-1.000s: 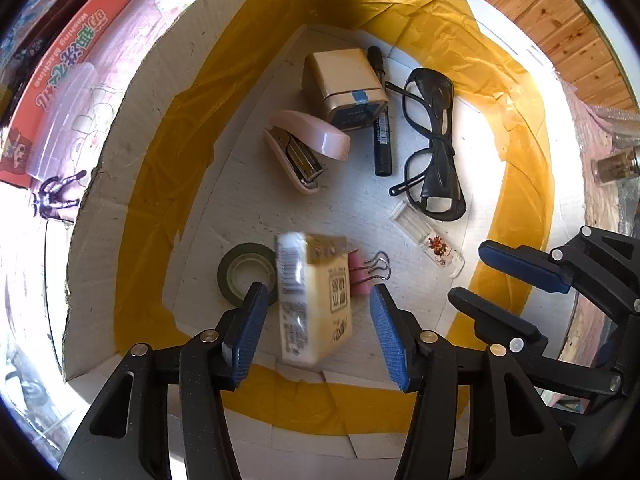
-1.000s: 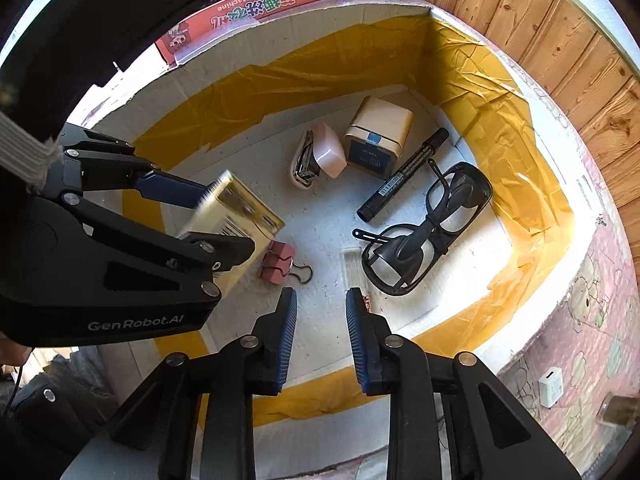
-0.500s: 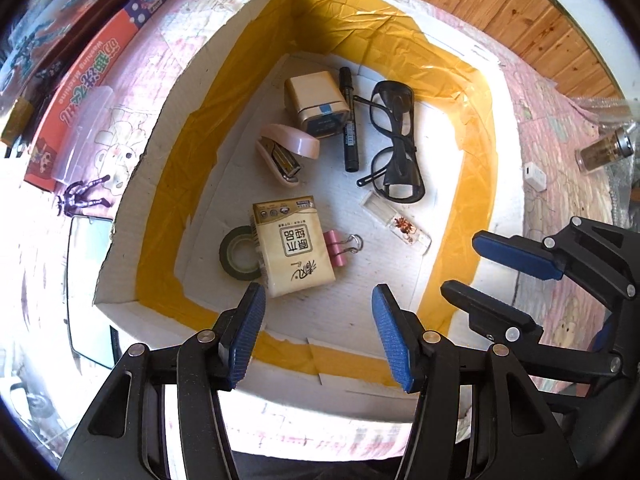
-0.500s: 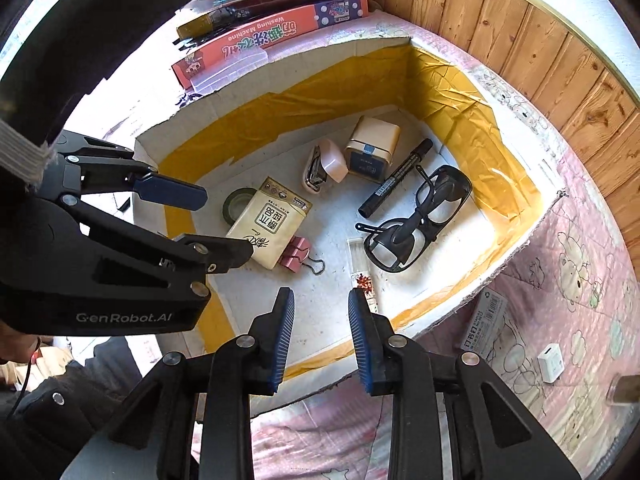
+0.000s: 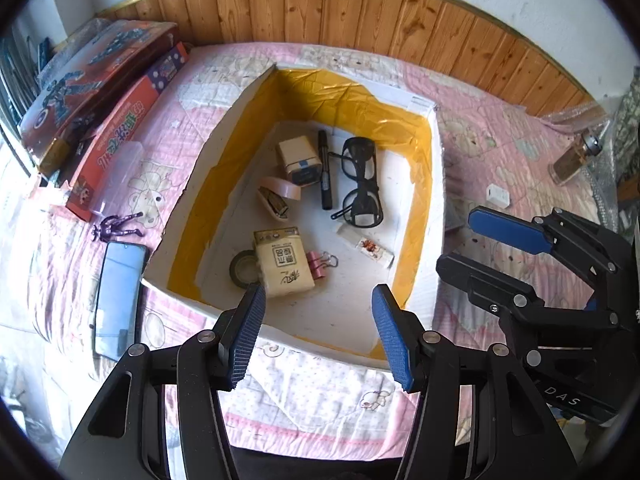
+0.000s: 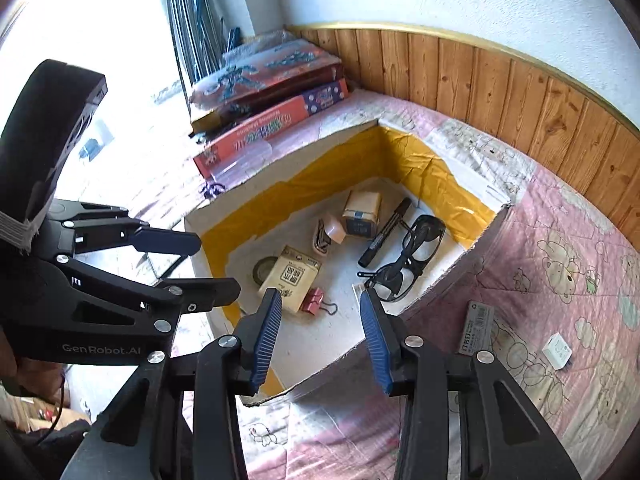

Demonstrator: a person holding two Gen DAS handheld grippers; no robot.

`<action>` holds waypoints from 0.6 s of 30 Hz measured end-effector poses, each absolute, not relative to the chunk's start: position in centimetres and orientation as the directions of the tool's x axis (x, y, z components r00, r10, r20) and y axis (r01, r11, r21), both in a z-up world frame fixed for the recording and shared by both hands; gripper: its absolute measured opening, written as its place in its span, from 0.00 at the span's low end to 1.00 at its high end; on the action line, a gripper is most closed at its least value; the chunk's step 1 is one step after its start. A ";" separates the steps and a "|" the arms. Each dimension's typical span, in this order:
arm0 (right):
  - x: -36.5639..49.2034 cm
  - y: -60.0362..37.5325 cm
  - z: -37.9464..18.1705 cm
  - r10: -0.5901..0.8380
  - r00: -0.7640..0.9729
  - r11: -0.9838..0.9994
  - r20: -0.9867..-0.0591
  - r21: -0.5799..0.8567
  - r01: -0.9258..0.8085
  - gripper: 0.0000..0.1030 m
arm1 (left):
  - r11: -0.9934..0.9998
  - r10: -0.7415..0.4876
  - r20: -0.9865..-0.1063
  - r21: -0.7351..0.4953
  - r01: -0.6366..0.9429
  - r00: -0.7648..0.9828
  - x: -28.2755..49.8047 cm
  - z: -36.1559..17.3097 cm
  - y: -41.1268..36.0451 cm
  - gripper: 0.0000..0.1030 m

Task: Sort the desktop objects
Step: 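Withdraw both tools from the box toward the staples box and charger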

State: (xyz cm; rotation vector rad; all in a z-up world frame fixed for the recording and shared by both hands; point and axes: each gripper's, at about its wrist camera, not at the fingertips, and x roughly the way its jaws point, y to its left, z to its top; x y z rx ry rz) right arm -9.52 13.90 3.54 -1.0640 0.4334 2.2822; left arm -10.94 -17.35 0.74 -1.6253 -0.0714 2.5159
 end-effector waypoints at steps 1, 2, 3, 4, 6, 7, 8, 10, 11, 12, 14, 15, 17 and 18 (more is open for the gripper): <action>-8.8 13.5 3.9 0.385 -0.536 -0.773 -0.751 0.055 -0.632 0.45 | -0.987 0.154 -0.893 -0.124 -0.097 -0.423 -10.6 1.0 -17.1 0.57; -8.0 13.2 4.1 0.402 -0.559 -0.767 -0.725 0.068 -0.639 0.45 | -0.986 0.161 -0.882 -0.130 -0.101 -0.442 -10.2 1.3 -16.9 0.57; -7.1 12.8 4.4 0.415 -0.582 -0.760 -0.699 0.084 -0.644 0.45 | -0.985 0.171 -0.871 -0.134 -0.111 -0.461 -9.8 1.6 -16.5 0.57; -6.2 12.5 4.6 0.432 -0.604 -0.753 -0.670 0.101 -0.650 0.45 | -0.983 0.180 -0.861 -0.137 -0.125 -0.476 -9.4 1.8 -16.0 0.57; -4.3 11.9 4.9 0.462 -0.639 -0.736 -0.616 0.136 -0.663 0.45 | -0.977 0.206 -0.840 -0.145 -0.157 -0.502 -8.7 2.1 -14.8 0.57; -3.3 11.7 5.1 0.479 -0.649 -0.725 -0.591 0.150 -0.672 0.46 | -0.973 0.219 -0.831 -0.147 -0.177 -0.511 -8.3 2.3 -14.0 0.57; -2.3 11.6 5.1 0.500 -0.653 -0.710 -0.569 0.162 -0.685 0.46 | -0.969 0.233 -0.824 -0.152 -0.196 -0.516 -8.0 2.5 -13.3 0.57; -0.2 11.6 5.0 0.537 -0.650 -0.674 -0.537 0.190 -0.714 0.49 | -0.958 0.268 -0.814 -0.168 -0.233 -0.515 -7.7 2.5 -11.7 0.57; 0.8 11.7 4.8 0.553 -0.644 -0.652 -0.529 0.206 -0.729 0.49 | -0.953 0.281 -0.812 -0.172 -0.250 -0.511 -7.6 2.4 -10.9 0.57; 1.8 11.9 4.6 0.564 -0.636 -0.630 -0.526 0.222 -0.744 0.49 | -0.948 0.293 -0.811 -0.177 -0.265 -0.506 -7.7 2.3 -10.1 0.57; 3.6 12.6 3.8 0.580 -0.614 -0.592 -0.535 0.241 -0.769 0.49 | -0.935 0.322 -0.812 -0.191 -0.299 -0.488 -7.9 1.9 -8.4 0.57; 4.3 13.0 3.3 0.587 -0.599 -0.570 -0.545 0.247 -0.784 0.49 | -0.929 0.334 -0.815 -0.198 -0.313 -0.474 -8.2 1.6 -7.5 0.57; 5.4 14.0 2.2 0.591 -0.569 -0.535 -0.572 0.251 -0.807 0.49 | -0.922 0.346 -0.821 -0.208 -0.325 -0.455 -8.8 1.0 -5.8 0.57; 5.9 14.4 1.8 0.597 -0.553 -0.517 -0.581 0.248 -0.819 0.49 | -0.918 0.356 -0.823 -0.219 -0.330 -0.442 -9.2 0.6 -4.9 0.57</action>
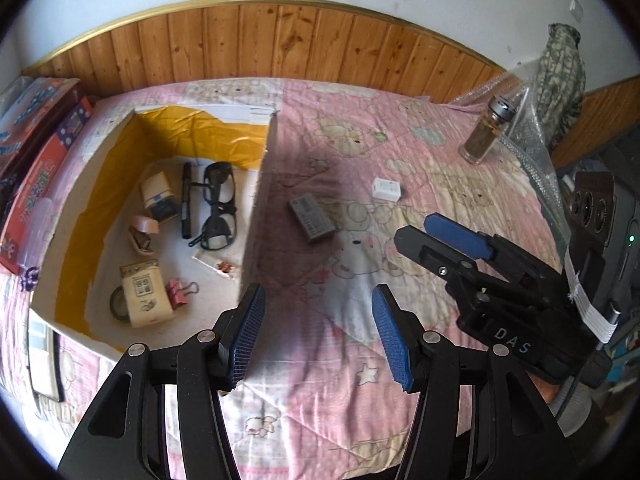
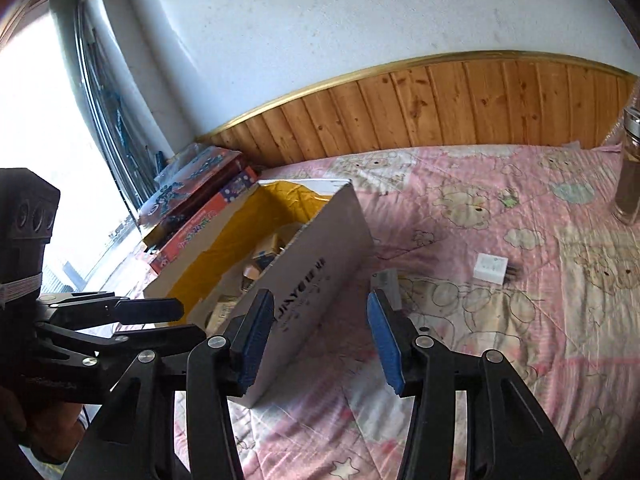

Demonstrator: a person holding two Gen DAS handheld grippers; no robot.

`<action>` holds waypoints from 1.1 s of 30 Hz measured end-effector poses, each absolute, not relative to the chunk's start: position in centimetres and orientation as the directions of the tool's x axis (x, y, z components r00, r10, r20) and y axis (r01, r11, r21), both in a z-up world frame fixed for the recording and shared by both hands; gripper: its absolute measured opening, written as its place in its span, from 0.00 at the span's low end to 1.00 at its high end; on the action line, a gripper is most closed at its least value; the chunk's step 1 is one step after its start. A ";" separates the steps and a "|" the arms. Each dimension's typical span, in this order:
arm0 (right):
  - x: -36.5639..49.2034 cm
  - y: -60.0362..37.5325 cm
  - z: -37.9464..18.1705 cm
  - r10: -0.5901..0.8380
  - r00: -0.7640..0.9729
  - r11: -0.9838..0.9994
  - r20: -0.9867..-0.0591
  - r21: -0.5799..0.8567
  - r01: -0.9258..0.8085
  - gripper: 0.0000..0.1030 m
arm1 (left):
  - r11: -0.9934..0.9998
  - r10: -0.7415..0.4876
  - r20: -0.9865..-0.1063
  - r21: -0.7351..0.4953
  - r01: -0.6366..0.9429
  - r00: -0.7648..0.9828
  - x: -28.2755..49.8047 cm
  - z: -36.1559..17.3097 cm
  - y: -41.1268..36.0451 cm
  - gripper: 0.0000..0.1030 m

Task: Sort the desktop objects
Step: 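Withdraw both tools from the box toward the staples box and charger, then grasp the white staples box with the left tool while the right tool grasps the charger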

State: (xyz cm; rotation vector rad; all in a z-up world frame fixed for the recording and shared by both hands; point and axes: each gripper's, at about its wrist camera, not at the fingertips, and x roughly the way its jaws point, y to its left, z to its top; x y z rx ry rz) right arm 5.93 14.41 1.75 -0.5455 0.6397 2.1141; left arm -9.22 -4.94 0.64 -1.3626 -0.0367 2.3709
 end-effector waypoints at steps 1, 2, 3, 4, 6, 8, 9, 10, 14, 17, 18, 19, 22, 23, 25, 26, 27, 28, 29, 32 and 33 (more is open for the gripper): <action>6.5 14.8 1.3 0.603 -0.537 -0.503 -0.590 0.241 -0.830 0.49 | -0.918 0.356 -0.829 -0.224 -0.327 -0.432 -9.8 0.2 -4.2 0.57; 7.1 15.2 0.9 0.607 -0.522 -0.491 -0.599 0.234 -0.839 0.49 | -0.921 0.352 -0.835 -0.227 -0.318 -0.423 -10.3 -0.3 -3.5 0.57; 7.6 15.7 0.6 0.616 -0.504 -0.473 -0.605 0.227 -0.851 0.49 | -0.918 0.360 -0.839 -0.242 -0.313 -0.409 -11.0 -0.8 -2.8 0.57; 8.2 16.3 0.3 0.624 -0.488 -0.458 -0.611 0.221 -0.861 0.49 | -0.914 0.372 -0.842 -0.257 -0.315 -0.392 -11.7 -1.4 -2.1 0.57; 9.4 17.7 -0.3 0.632 -0.460 -0.428 -0.624 0.213 -0.878 0.50 | -0.918 0.363 -0.854 -0.259 -0.300 -0.374 -13.3 -2.6 -0.9 0.57; 10.5 19.3 -0.8 0.640 -0.428 -0.401 -0.638 0.198 -0.894 0.54 | -0.916 0.367 -0.862 -0.270 -0.296 -0.349 -14.9 -4.0 0.0 0.57; 10.8 20.2 -1.1 0.641 -0.416 -0.394 -0.645 0.189 -0.900 0.54 | -0.922 0.354 -0.871 -0.264 -0.285 -0.341 -15.8 -4.8 0.5 0.57; 11.1 21.0 -1.4 0.645 -0.399 -0.388 -0.652 0.170 -0.906 0.54 | -0.925 0.350 -0.876 -0.266 -0.273 -0.331 -16.6 -5.6 0.7 0.57; 11.3 24.7 -3.1 0.632 -0.345 -0.404 -0.694 0.085 -0.911 0.61 | -0.940 0.328 -0.897 -0.278 -0.199 -0.297 -19.8 -8.8 1.4 0.57; 10.9 27.3 -4.7 0.621 -0.299 -0.441 -0.725 -0.007 -0.898 0.63 | -0.941 0.337 -0.907 -0.314 -0.129 -0.253 -22.0 -11.2 1.5 0.57; 10.7 28.1 -5.3 0.618 -0.287 -0.456 -0.732 -0.037 -0.889 0.64 | -0.947 0.321 -0.914 -0.305 -0.100 -0.250 -22.6 -11.9 1.4 0.57; 10.6 28.9 -5.8 0.615 -0.272 -0.471 -0.740 -0.068 -0.879 0.65 | -0.950 0.311 -0.917 -0.301 -0.078 -0.250 -23.2 -12.4 1.4 0.57; 10.1 30.9 -7.1 0.601 -0.245 -0.521 -0.761 -0.141 -0.842 0.66 | -0.952 0.303 -0.923 -0.303 -0.035 -0.236 -24.5 -13.9 1.4 0.57; 10.0 31.5 -7.5 0.599 -0.237 -0.536 -0.765 -0.163 -0.828 0.66 | -0.954 0.297 -0.926 -0.299 -0.029 -0.235 -24.8 -14.3 1.4 0.57; 9.7 32.6 -8.3 0.588 -0.230 -0.570 -0.776 -0.195 -0.798 0.66 | -0.964 0.263 -0.932 -0.261 -0.043 -0.250 -25.1 -14.6 2.1 0.57; 9.5 33.0 -8.7 0.580 -0.230 -0.586 -0.782 -0.204 -0.785 0.66 | -0.968 0.249 -0.933 -0.244 -0.052 -0.259 -25.2 -14.7 2.4 0.57; 9.4 33.4 -9.1 0.572 -0.230 -0.599 -0.787 -0.210 -0.772 0.66 | -0.970 0.241 -0.932 -0.235 -0.056 -0.272 -25.3 -14.6 2.5 0.57; 9.3 33.6 -9.5 0.559 -0.231 -0.615 -0.796 -0.212 -0.760 0.64 | -0.971 0.237 -0.931 -0.230 -0.058 -0.278 -25.5 -14.7 2.6 0.58; 9.3 33.9 -9.9 0.545 -0.232 -0.627 -0.806 -0.208 -0.751 0.54 | -0.971 0.237 -0.929 -0.230 -0.056 -0.284 -25.6 -14.7 2.6 0.58; 9.6 34.3 -10.2 0.509 -0.277 -0.634 -0.815 -0.137 -0.761 0.50 | -0.969 0.245 -0.921 -0.239 -0.057 -0.302 -25.9 -14.7 2.5 0.55; 9.7 34.4 -10.2 0.506 -0.284 -0.631 -0.814 -0.126 -0.765 0.50 | -0.971 0.237 -0.921 -0.228 -0.066 -0.308 -25.9 -14.7 2.6 0.53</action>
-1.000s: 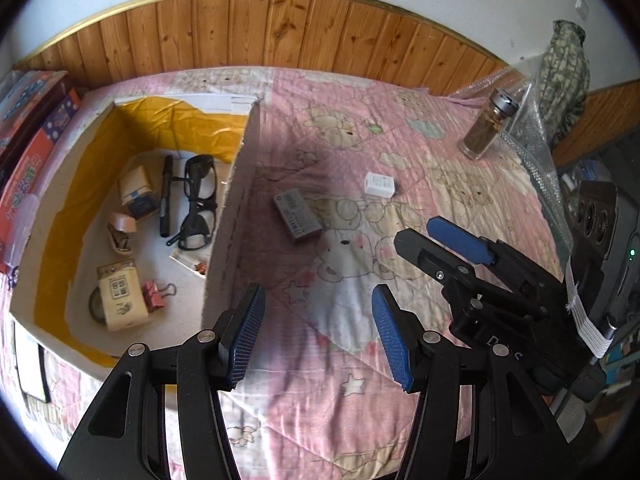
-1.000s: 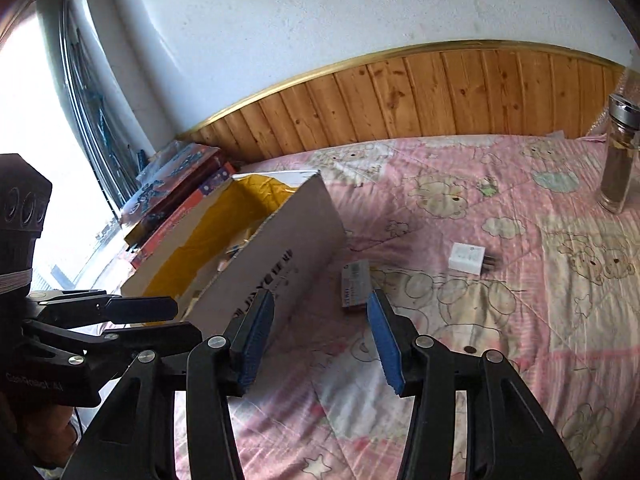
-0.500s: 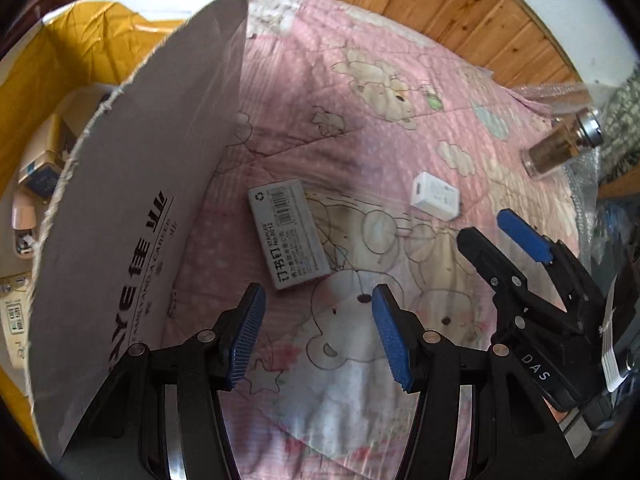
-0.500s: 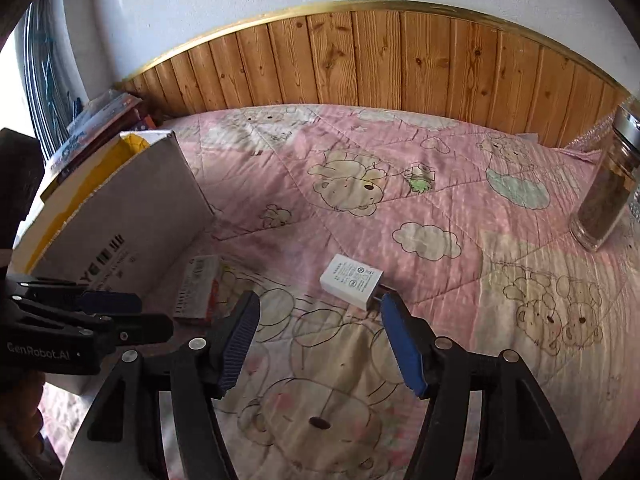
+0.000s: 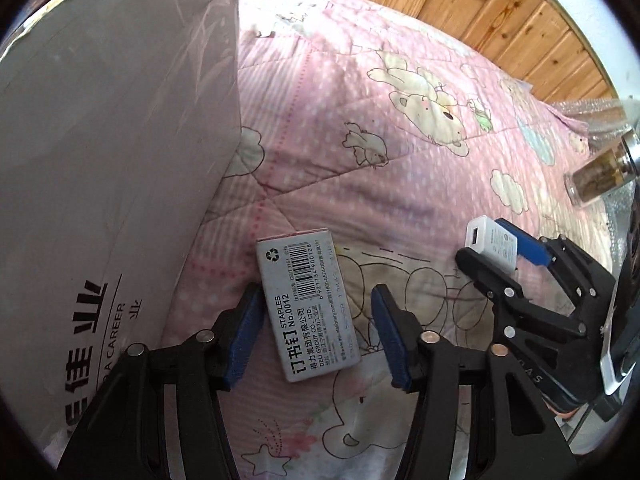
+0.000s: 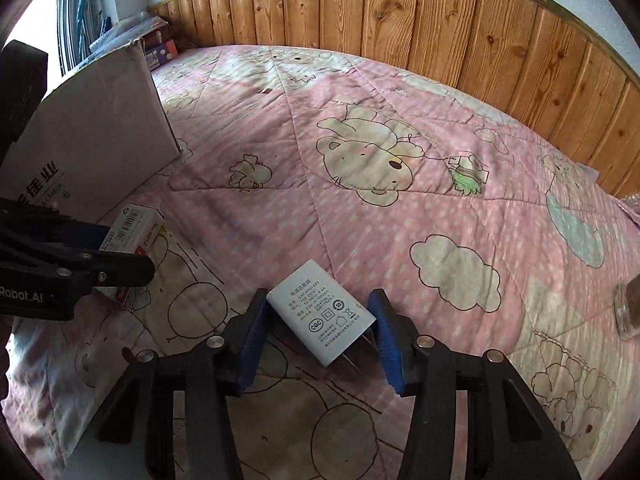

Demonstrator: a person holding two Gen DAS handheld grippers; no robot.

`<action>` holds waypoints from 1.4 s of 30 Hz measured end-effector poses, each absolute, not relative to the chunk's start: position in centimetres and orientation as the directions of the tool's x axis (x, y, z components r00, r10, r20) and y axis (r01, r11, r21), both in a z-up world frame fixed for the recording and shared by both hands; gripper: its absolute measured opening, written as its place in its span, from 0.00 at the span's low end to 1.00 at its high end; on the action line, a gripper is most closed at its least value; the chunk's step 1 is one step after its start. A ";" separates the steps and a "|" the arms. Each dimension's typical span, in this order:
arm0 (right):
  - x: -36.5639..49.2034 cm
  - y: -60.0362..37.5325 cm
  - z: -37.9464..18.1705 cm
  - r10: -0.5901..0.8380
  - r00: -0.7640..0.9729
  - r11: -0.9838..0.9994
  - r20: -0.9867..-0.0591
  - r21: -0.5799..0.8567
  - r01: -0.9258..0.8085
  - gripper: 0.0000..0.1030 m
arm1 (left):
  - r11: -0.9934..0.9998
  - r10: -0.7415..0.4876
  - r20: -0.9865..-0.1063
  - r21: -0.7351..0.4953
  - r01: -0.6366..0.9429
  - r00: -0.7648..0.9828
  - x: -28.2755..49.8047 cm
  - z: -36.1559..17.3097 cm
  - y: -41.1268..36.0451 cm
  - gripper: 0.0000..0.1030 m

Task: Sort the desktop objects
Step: 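Grasp the white staples box with the left tool while the right tool grasps the charger, then carry the staples box and white charger with both tools over the box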

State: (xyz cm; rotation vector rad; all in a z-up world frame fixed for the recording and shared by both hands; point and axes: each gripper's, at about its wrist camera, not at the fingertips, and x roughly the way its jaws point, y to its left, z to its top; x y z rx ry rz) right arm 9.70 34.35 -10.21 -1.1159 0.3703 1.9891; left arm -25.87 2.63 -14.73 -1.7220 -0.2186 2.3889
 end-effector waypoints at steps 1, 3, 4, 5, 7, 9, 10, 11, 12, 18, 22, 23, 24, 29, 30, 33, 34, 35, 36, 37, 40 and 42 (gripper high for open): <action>9.9 34.3 -10.2 0.503 -0.290 -0.627 -0.814 -0.114 -0.770 0.50 | -0.976 0.219 -0.923 -0.205 -0.078 -0.316 -25.8 -14.7 2.7 0.46; 10.3 34.3 -10.0 0.495 -0.305 -0.614 -0.814 -0.079 -0.785 0.49 | -0.979 0.200 -0.925 -0.178 -0.097 -0.323 -25.6 -14.6 2.6 0.41; 10.5 34.1 -9.9 0.491 -0.312 -0.606 -0.814 -0.061 -0.793 0.49 | -0.978 0.206 -0.925 -0.183 -0.099 -0.320 -25.6 -14.6 2.4 0.39; 10.7 34.0 -9.8 0.487 -0.318 -0.596 -0.814 -0.044 -0.801 0.49 | -0.977 0.212 -0.924 -0.191 -0.098 -0.317 -25.5 -14.5 2.2 0.38; 11.1 33.5 -9.4 0.482 -0.330 -0.578 -0.812 -0.011 -0.816 0.49 | -0.974 0.224 -0.924 -0.203 -0.100 -0.309 -25.1 -14.3 1.9 0.38; 11.4 32.7 -9.1 0.483 -0.335 -0.563 -0.809 0.006 -0.827 0.49 | -0.972 0.234 -0.922 -0.212 -0.104 -0.307 -24.6 -13.9 1.9 0.38; 11.6 32.3 -8.9 0.484 -0.337 -0.557 -0.808 0.012 -0.830 0.49 | -0.971 0.238 -0.921 -0.215 -0.108 -0.309 -24.3 -13.6 1.9 0.38; 11.6 32.0 -8.8 0.485 -0.338 -0.552 -0.807 0.017 -0.833 0.49 | -0.970 0.239 -0.919 -0.214 -0.112 -0.314 -23.9 -13.3 1.9 0.38; 11.7 31.6 -8.6 0.488 -0.338 -0.547 -0.805 0.020 -0.837 0.49 | -0.970 0.242 -0.916 -0.216 -0.115 -0.319 -23.4 -13.0 2.0 0.38; 12.2 29.0 -7.7 0.498 -0.344 -0.507 -0.796 0.054 -0.860 0.49 | -0.962 0.269 -0.897 -0.232 -0.142 -0.351 -20.6 -10.8 2.1 0.38; 12.4 26.3 -7.1 0.506 -0.355 -0.490 -0.786 0.077 -0.868 0.49 | -0.957 0.286 -0.887 -0.243 -0.159 -0.363 -18.3 -9.6 1.7 0.38; 12.5 25.6 -7.0 0.509 -0.360 -0.486 -0.782 0.084 -0.870 0.49 | -0.956 0.289 -0.886 -0.245 -0.163 -0.363 -17.9 -9.4 1.8 0.38; 12.5 25.0 -6.8 0.512 -0.363 -0.481 -0.778 0.091 -0.872 0.49 | -0.955 0.292 -0.884 -0.246 -0.168 -0.365 -17.4 -9.2 1.7 0.38; 12.4 21.9 -6.2 0.516 -0.384 -0.463 -0.766 0.128 -0.877 0.49 | -0.946 0.315 -0.874 -0.258 -0.196 -0.369 -14.3 -8.3 1.6 0.38; 12.2 21.3 -6.0 0.517 -0.385 -0.463 -0.764 0.129 -0.877 0.49 | -0.944 0.322 -0.871 -0.263 -0.200 -0.370 -13.6 -8.0 1.5 0.38; 11.8 19.5 -5.6 0.521 -0.392 -0.467 -0.758 0.131 -0.874 0.49 | -0.937 0.340 -0.862 -0.278 -0.210 -0.377 -12.0 -7.4 1.1 0.38; 11.6 19.0 -5.4 0.523 -0.394 -0.470 -0.756 0.130 -0.873 0.49 | -0.935 0.347 -0.858 -0.284 -0.212 -0.379 -11.6 -7.1 0.9 0.38; 11.4 18.5 -5.2 0.524 -0.396 -0.472 -0.754 0.130 -0.872 0.49 | -0.933 0.352 -0.854 -0.289 -0.213 -0.383 -11.1 -6.9 0.6 0.38; 11.2 18.0 -5.1 0.525 -0.399 -0.475 -0.752 0.130 -0.870 0.49 | -0.931 0.359 -0.850 -0.295 -0.215 -0.387 -10.6 -6.6 0.4 0.38; 11.0 17.6 -4.9 0.526 -0.401 -0.478 -0.750 0.129 -0.869 0.49 | -0.929 0.364 -0.846 -0.300 -0.217 -0.390 -10.3 -6.3 0.2 0.38; 10.2 16.2 -4.4 0.529 -0.409 -0.490 -0.744 0.125 -0.863 0.49 | -0.924 0.379 -0.834 -0.316 -0.216 -0.400 -9.3 -5.7 -0.6 0.38; 9.6 15.4 -4.1 0.532 -0.413 -0.500 -0.739 0.120 -0.858 0.49 | -0.921 0.388 -0.826 -0.327 -0.213 -0.408 -8.6 -5.3 -1.4 0.38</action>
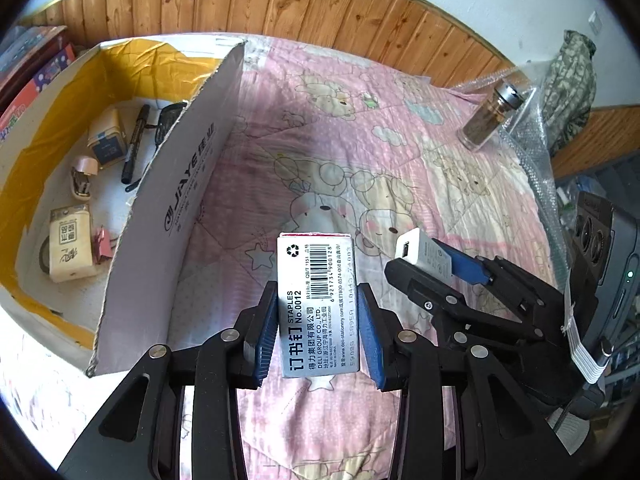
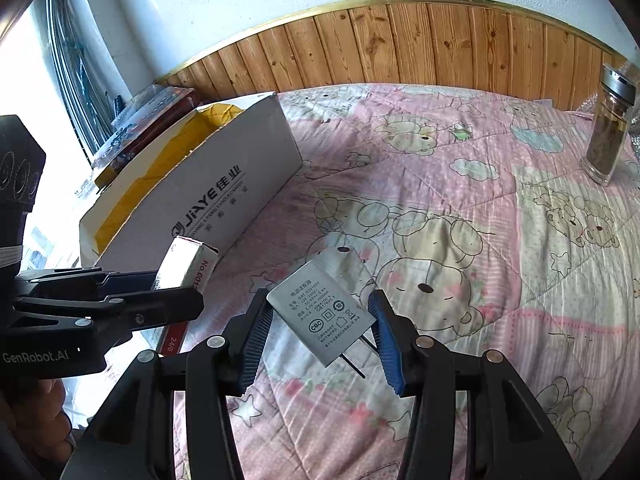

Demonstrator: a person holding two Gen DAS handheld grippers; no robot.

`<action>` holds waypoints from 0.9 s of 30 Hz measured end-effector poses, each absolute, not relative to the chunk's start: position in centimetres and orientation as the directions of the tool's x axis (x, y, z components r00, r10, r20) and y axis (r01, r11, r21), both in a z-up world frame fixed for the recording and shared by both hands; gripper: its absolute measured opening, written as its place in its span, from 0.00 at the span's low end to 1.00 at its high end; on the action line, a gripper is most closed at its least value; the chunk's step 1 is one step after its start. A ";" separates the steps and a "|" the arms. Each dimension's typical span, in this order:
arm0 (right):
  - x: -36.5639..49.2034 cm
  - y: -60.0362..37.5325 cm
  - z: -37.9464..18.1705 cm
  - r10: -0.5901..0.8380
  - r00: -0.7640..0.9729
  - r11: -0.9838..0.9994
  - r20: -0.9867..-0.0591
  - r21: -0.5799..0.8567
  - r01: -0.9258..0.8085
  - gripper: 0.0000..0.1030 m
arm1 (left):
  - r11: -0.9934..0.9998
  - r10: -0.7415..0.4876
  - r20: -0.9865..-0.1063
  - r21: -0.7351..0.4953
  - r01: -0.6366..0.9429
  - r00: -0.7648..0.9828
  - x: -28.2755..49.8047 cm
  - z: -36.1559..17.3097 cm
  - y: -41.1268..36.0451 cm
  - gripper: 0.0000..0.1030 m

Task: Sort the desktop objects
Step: 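Carry the staples box and white charger with both tools over the box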

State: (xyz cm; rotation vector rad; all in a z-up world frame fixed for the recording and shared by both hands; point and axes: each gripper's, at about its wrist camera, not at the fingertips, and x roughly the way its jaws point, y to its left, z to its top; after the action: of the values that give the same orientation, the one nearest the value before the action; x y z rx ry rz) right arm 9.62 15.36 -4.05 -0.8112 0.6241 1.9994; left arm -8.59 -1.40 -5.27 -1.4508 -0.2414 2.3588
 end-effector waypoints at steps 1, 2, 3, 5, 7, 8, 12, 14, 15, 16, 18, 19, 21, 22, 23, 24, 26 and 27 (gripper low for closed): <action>9.3 15.0 -3.8 0.533 -0.416 -0.505 -0.737 0.118 -0.855 0.49 | -0.918 0.395 -0.822 -0.335 -0.212 -0.411 -8.3 -5.0 -1.7 0.38; 9.0 14.7 -3.6 0.534 -0.419 -0.510 -0.734 0.115 -0.852 0.49 | -0.916 0.400 -0.818 -0.342 -0.211 -0.413 -8.0 -4.8 -2.1 0.38; 8.7 14.3 -3.4 0.537 -0.420 -0.515 -0.731 0.110 -0.850 0.49 | -0.914 0.404 -0.813 -0.347 -0.209 -0.419 -7.6 -4.6 -2.4 0.38; 8.1 13.6 -2.8 0.541 -0.427 -0.526 -0.724 0.104 -0.844 0.49 | -0.911 0.412 -0.804 -0.358 -0.205 -0.429 -7.0 -4.1 -3.3 0.38; 7.5 13.0 -2.2 0.547 -0.434 -0.537 -0.716 0.097 -0.838 0.49 | -0.909 0.417 -0.795 -0.367 -0.198 -0.441 -6.4 -3.6 -4.1 0.38; 7.2 12.7 -1.9 0.549 -0.438 -0.543 -0.711 0.095 -0.834 0.49 | -0.908 0.420 -0.790 -0.372 -0.195 -0.446 -6.1 -3.4 -4.5 0.38; 5.8 11.6 -0.9 0.554 -0.454 -0.567 -0.698 0.083 -0.819 0.49 | -0.903 0.426 -0.773 -0.393 -0.173 -0.470 -5.3 -2.7 -6.5 0.38; 5.0 11.1 -0.4 0.556 -0.461 -0.581 -0.692 0.074 -0.811 0.49 | -0.901 0.429 -0.764 -0.403 -0.163 -0.482 -4.9 -2.4 -7.6 0.38; 4.6 10.9 -0.2 0.555 -0.466 -0.588 -0.689 0.072 -0.806 0.49 | -0.900 0.429 -0.760 -0.407 -0.156 -0.489 -4.7 -2.2 -8.1 0.38; 4.2 10.7 0.1 0.555 -0.471 -0.594 -0.685 0.070 -0.801 0.49 | -0.899 0.428 -0.756 -0.412 -0.149 -0.495 -4.6 -2.1 -8.6 0.38; 3.5 10.2 0.7 0.558 -0.480 -0.607 -0.677 0.062 -0.793 0.49 | -0.897 0.428 -0.748 -0.421 -0.137 -0.507 -4.3 -1.9 -9.6 0.38; 3.1 9.9 1.0 0.559 -0.485 -0.613 -0.672 0.059 -0.788 0.49 | -0.896 0.428 -0.744 -0.425 -0.131 -0.512 -4.2 -1.8 -10.2 0.38; 2.4 9.5 1.7 0.562 -0.494 -0.624 -0.664 0.052 -0.779 0.49 | -0.892 0.429 -0.737 -0.436 -0.117 -0.522 -4.1 -1.7 -11.2 0.38; 2.0 9.2 2.0 0.563 -0.498 -0.630 -0.659 0.048 -0.775 0.49 | -0.891 0.428 -0.734 -0.440 -0.110 -0.527 -4.1 -1.6 -11.8 0.38; 1.6 9.1 2.4 0.565 -0.503 -0.635 -0.654 0.045 -0.771 0.49 | -0.889 0.428 -0.731 -0.445 -0.103 -0.532 -4.0 -1.6 -12.3 0.38; 1.3 8.9 2.6 0.566 -0.506 -0.640 -0.651 0.041 -0.768 0.49 | -0.887 0.429 -0.728 -0.452 -0.096 -0.535 -4.1 -1.5 -12.9 0.38; 0.5 8.6 3.1 0.566 -0.514 -0.650 -0.644 0.035 -0.759 0.49 | -0.883 0.429 -0.722 -0.463 -0.083 -0.542 -4.1 -1.4 -13.8 0.38; 0.1 8.5 3.3 0.566 -0.517 -0.655 -0.642 0.030 -0.755 0.49 | -0.882 0.427 -0.720 -0.466 -0.076 -0.547 -4.3 -1.4 -14.3 0.38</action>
State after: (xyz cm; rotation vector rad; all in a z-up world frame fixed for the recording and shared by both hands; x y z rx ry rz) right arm 0.08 8.48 3.34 -0.7773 0.3946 2.1828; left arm -4.26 -14.31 -1.36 -1.3036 -0.5584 2.4692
